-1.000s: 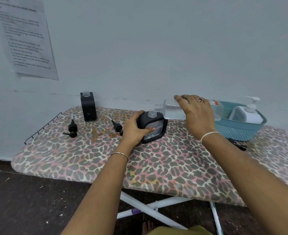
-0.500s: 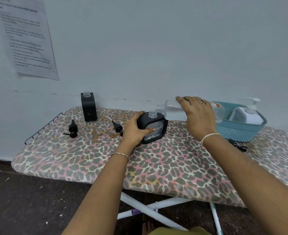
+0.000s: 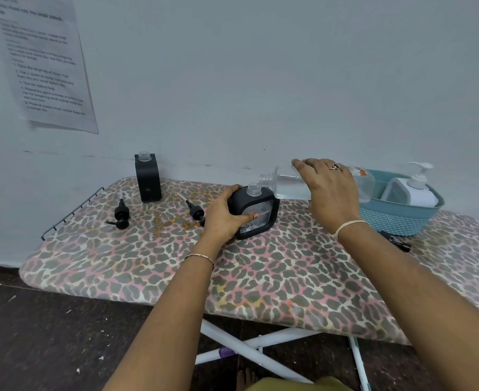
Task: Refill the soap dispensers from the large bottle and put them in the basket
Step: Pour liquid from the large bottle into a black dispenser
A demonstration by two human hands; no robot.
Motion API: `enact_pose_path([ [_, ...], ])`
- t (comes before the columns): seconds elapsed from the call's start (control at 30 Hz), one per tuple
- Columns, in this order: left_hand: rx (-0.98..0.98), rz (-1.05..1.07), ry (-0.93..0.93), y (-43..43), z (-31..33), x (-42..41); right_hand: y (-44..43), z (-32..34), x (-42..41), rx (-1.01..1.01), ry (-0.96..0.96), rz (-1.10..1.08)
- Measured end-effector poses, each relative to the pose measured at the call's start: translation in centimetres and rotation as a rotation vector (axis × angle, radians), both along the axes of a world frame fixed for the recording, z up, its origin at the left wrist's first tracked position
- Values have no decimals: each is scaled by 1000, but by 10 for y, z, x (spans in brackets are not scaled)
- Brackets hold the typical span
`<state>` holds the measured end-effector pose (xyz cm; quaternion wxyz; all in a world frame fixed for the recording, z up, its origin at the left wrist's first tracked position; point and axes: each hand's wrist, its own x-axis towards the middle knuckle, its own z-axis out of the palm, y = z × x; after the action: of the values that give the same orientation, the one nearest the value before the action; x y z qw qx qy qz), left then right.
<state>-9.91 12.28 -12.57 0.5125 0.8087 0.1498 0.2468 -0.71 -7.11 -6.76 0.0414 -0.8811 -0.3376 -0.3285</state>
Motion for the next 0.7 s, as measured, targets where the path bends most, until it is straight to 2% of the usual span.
enact_pose_path([
  [0.7, -20, -5, -13, 0, -1, 0, 0, 1, 3, -13, -34, -2],
])
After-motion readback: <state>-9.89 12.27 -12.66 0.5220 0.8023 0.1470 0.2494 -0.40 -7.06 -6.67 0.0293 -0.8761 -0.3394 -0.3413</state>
